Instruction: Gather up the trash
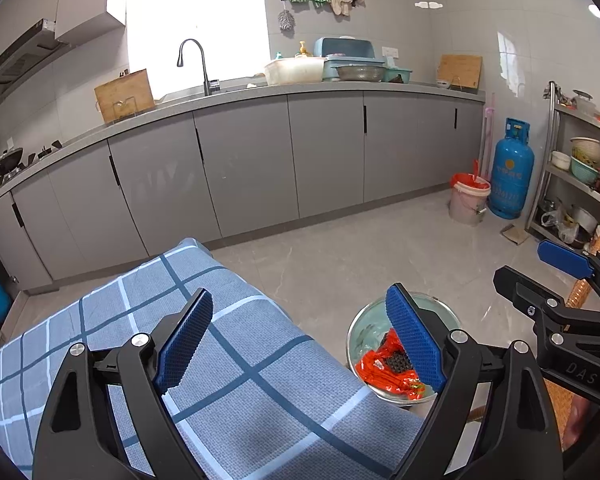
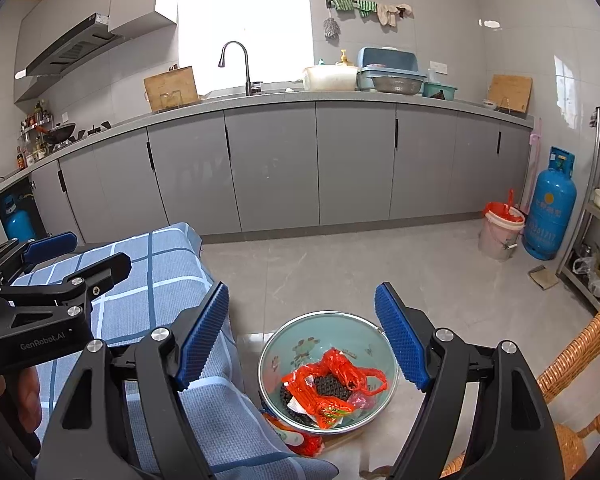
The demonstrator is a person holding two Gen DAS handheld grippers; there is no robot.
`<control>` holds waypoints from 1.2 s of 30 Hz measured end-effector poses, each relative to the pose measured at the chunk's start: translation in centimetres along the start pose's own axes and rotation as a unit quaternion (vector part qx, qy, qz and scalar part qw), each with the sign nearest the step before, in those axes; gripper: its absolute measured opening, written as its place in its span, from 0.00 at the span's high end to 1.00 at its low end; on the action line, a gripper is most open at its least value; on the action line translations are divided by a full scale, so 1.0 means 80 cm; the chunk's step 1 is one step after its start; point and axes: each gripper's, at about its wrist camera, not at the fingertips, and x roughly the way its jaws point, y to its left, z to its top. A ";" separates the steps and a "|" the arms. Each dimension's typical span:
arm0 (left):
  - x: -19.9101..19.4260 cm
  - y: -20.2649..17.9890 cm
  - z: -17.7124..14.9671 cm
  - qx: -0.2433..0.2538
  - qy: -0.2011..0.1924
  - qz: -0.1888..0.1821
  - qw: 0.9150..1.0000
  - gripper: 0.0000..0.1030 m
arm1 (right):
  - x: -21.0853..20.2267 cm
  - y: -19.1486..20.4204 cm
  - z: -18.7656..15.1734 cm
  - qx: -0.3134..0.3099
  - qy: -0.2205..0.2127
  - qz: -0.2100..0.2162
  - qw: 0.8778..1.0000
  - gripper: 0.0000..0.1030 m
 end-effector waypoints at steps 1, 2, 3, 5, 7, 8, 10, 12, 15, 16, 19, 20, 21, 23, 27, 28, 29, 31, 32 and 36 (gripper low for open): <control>0.000 0.000 0.000 0.000 0.000 0.001 1.000 0.15 | 0.001 0.000 0.000 0.000 0.000 0.000 1.000 0.27; 0.001 -0.001 0.000 0.000 0.001 0.001 1.000 0.12 | 0.000 0.000 -0.001 -0.001 0.000 0.000 1.000 0.27; 0.001 -0.002 0.000 0.000 0.000 0.002 1.000 0.11 | 0.001 0.001 -0.001 -0.001 0.000 0.000 1.000 0.27; 0.000 -0.002 0.001 0.002 -0.003 0.003 1.000 0.10 | 0.001 0.001 -0.001 -0.001 0.000 -0.001 1.000 0.27; -0.001 -0.002 0.001 0.003 -0.005 0.001 1.000 0.10 | 0.001 0.000 -0.001 0.000 -0.001 -0.002 1.000 0.27; -0.002 -0.003 0.002 0.005 -0.007 0.001 1.000 0.09 | 0.001 0.000 -0.001 0.000 -0.001 -0.003 1.000 0.27; -0.002 -0.002 0.002 0.007 -0.009 0.001 1.000 0.07 | 0.000 -0.002 -0.001 0.002 -0.003 -0.005 1.000 0.27; -0.003 -0.002 0.002 0.008 -0.011 0.003 1.000 0.06 | -0.001 -0.002 -0.001 0.002 -0.005 -0.006 1.000 0.26; -0.001 -0.001 0.003 0.008 -0.009 0.005 1.000 0.04 | -0.004 -0.001 -0.001 0.002 -0.009 -0.009 1.000 0.20; -0.001 -0.002 0.004 0.009 -0.008 0.005 1.000 0.04 | -0.004 -0.001 -0.001 0.002 -0.010 -0.009 1.000 0.20; -0.001 -0.005 0.003 0.011 -0.009 0.006 1.000 0.04 | -0.005 0.000 -0.001 0.004 -0.012 -0.009 1.000 0.20; -0.001 -0.005 0.002 0.012 -0.009 0.007 1.000 0.04 | -0.005 -0.001 -0.001 0.004 -0.012 -0.009 1.000 0.20; -0.001 -0.006 0.002 0.014 -0.009 0.005 1.000 0.04 | -0.005 -0.001 0.000 0.004 -0.013 -0.009 1.000 0.20; -0.002 -0.008 0.002 0.017 -0.011 0.006 1.000 0.04 | -0.005 0.000 0.001 0.004 -0.013 -0.009 1.000 0.20; -0.002 -0.009 0.002 0.022 -0.011 0.010 1.000 0.04 | -0.005 0.001 0.001 0.003 -0.014 -0.007 1.000 0.19; -0.001 -0.009 0.003 0.022 -0.011 0.010 1.000 0.04 | -0.006 0.001 0.001 0.004 -0.014 -0.007 1.000 0.19; 0.000 -0.009 0.003 0.023 -0.011 0.011 1.000 0.04 | -0.006 0.001 0.001 0.003 -0.014 -0.007 1.000 0.19; 0.001 -0.010 0.003 0.026 -0.010 0.015 0.999 0.04 | -0.006 0.001 0.001 0.003 -0.015 -0.007 1.000 0.19; 0.002 -0.011 0.002 0.027 -0.010 0.018 0.999 0.04 | -0.006 0.001 0.002 0.003 -0.015 -0.007 1.000 0.19; 0.002 -0.013 0.002 0.033 -0.010 0.024 0.999 0.04 | -0.006 0.002 0.001 0.003 -0.016 -0.007 1.000 0.19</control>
